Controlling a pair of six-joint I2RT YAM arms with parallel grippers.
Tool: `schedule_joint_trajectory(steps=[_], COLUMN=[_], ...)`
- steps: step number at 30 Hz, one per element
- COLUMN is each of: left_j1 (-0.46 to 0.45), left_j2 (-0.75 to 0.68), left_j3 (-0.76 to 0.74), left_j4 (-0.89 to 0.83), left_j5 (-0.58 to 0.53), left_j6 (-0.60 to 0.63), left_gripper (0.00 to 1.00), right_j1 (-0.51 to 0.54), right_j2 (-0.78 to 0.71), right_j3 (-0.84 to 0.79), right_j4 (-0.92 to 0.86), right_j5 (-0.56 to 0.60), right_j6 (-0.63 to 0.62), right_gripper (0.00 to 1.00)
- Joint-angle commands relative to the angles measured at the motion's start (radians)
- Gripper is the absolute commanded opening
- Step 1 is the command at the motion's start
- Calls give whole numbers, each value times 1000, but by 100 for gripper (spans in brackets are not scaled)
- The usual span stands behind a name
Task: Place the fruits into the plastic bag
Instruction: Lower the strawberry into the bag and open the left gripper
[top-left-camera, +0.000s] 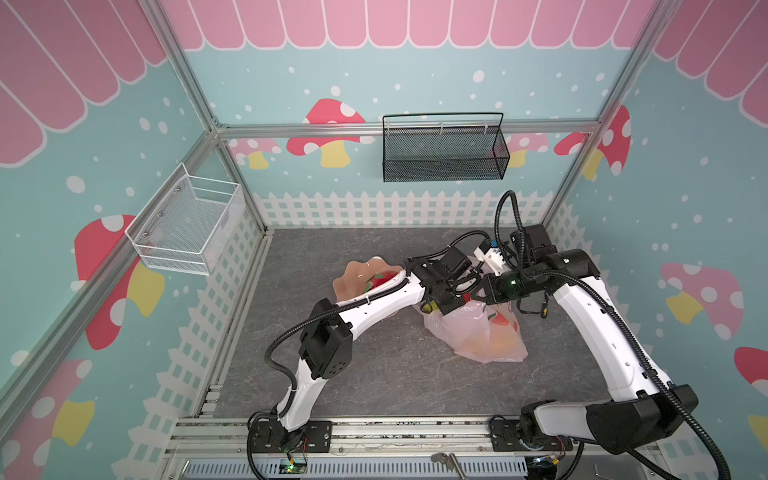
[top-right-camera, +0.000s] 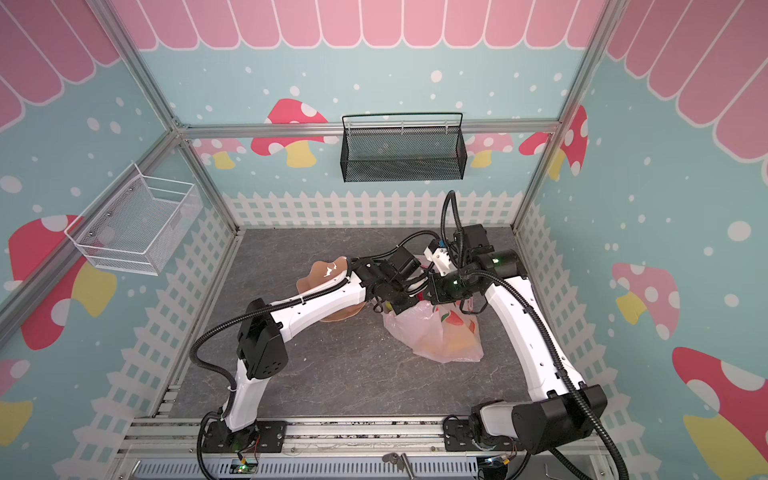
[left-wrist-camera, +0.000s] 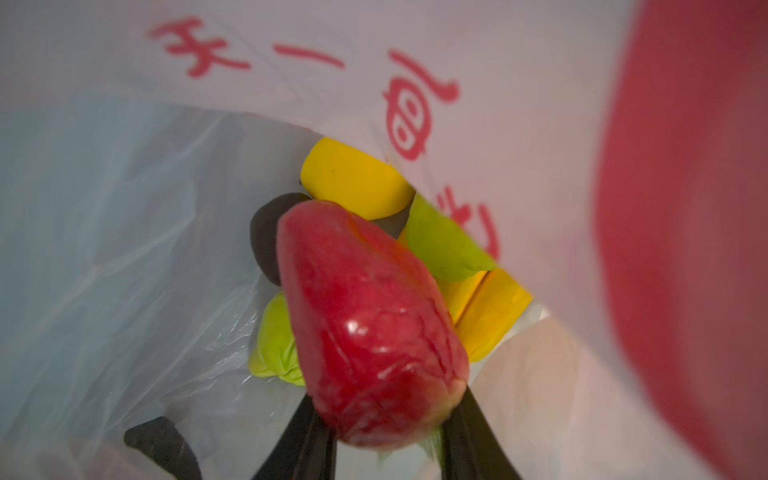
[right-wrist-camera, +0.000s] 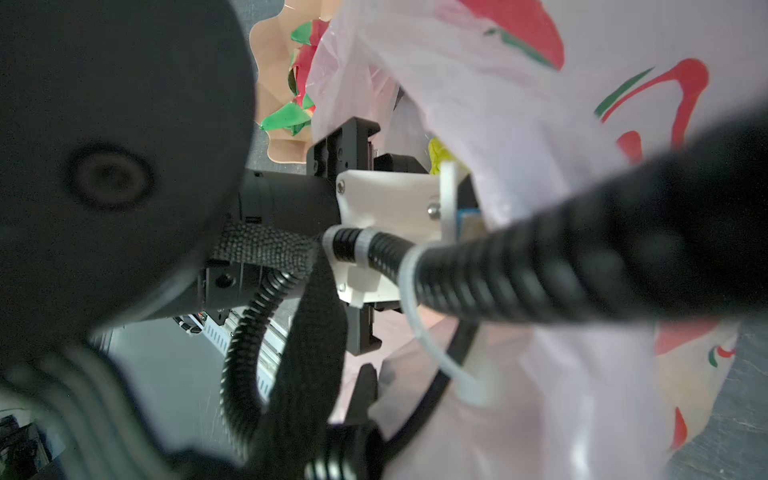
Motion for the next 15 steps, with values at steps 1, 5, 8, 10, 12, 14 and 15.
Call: schedule_joint_trajectory(steps=[1, 5, 8, 10, 12, 14, 15], left_j1=[-30, -37, -38, -40, -41, -41, -41], left_j2=[-11, -23, -22, -22, -24, -28, -29], left_j3=[-30, -57, -64, -68, -74, -86, -90], left_j4=[55, 76, 82, 87, 99, 118, 122], left_j5=[77, 106, 111, 114, 127, 136, 141], left_j6=[-2, -10, -23, -35, -48, -61, -66], left_gripper=[20, 26, 36, 43, 47, 52, 56], right_j1=[2, 2, 1, 1, 1, 1, 1], right_j2=[-13, -20, -28, -31, -33, -35, -34], right_j3=[-16, -27, -34, -37, -40, -39, -40], right_j4=[15, 19, 24, 26, 26, 25, 25], right_j5=[-20, -21, -24, -24, -23, -21, -21], right_j6=[-5, -2, 1, 2, 2, 3, 2], right_gripper=[0, 0, 0, 0, 0, 0, 0])
